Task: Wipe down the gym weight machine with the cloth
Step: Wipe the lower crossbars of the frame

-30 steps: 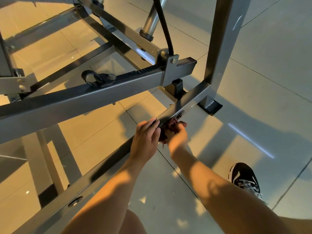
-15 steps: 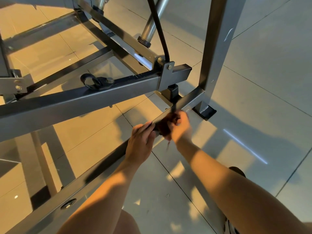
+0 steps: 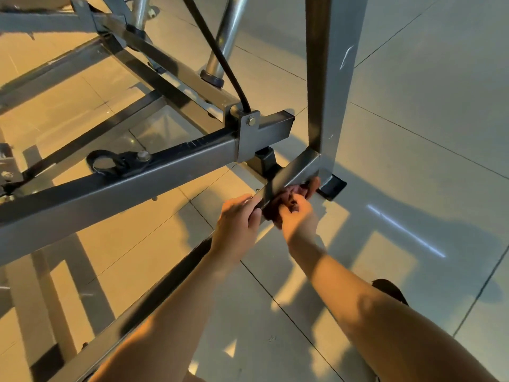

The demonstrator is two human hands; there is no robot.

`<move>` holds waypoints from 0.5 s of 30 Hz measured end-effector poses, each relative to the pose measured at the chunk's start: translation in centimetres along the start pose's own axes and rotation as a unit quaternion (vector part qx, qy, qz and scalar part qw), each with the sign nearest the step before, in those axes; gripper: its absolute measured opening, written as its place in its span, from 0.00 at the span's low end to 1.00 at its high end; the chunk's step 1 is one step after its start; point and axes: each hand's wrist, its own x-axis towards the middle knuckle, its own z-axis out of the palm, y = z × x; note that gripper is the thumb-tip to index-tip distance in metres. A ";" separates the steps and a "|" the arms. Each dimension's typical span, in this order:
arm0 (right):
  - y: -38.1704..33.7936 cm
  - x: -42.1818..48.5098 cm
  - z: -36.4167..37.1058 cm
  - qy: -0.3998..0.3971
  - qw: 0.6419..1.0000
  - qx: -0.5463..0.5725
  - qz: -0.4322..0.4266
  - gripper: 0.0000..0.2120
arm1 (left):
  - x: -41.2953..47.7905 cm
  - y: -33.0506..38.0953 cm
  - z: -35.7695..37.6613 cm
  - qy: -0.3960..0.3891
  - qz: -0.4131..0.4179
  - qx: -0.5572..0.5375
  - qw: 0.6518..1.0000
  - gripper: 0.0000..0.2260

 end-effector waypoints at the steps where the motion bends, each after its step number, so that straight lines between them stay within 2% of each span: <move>1: -0.7 -0.7 -0.3 -0.009 1.000 0.006 -0.006 0.10 | 1.1 0.6 0.7 -0.008 0.013 0.003 1.000 0.17; 4: -2.0 2.2 -1.7 0.030 0.999 0.040 0.021 0.13 | 3.1 1.5 2.2 0.002 0.059 0.028 0.998 0.18; 7: -2.4 6.8 -2.1 0.082 0.986 0.121 0.080 0.11 | 3.4 1.5 2.6 0.027 0.076 0.033 0.996 0.18; 9: -1.4 7.0 -1.5 0.070 0.988 0.117 0.073 0.09 | 3.3 1.5 2.7 0.032 0.072 0.025 0.997 0.18; 13: -1.0 1.7 -0.2 0.004 0.992 0.120 0.045 0.06 | 3.4 1.7 2.7 0.015 0.048 0.002 0.999 0.19; 15: -1.3 1.6 -0.4 0.015 0.993 0.113 0.032 0.07 | 3.3 1.5 2.8 0.013 0.045 -0.003 0.999 0.19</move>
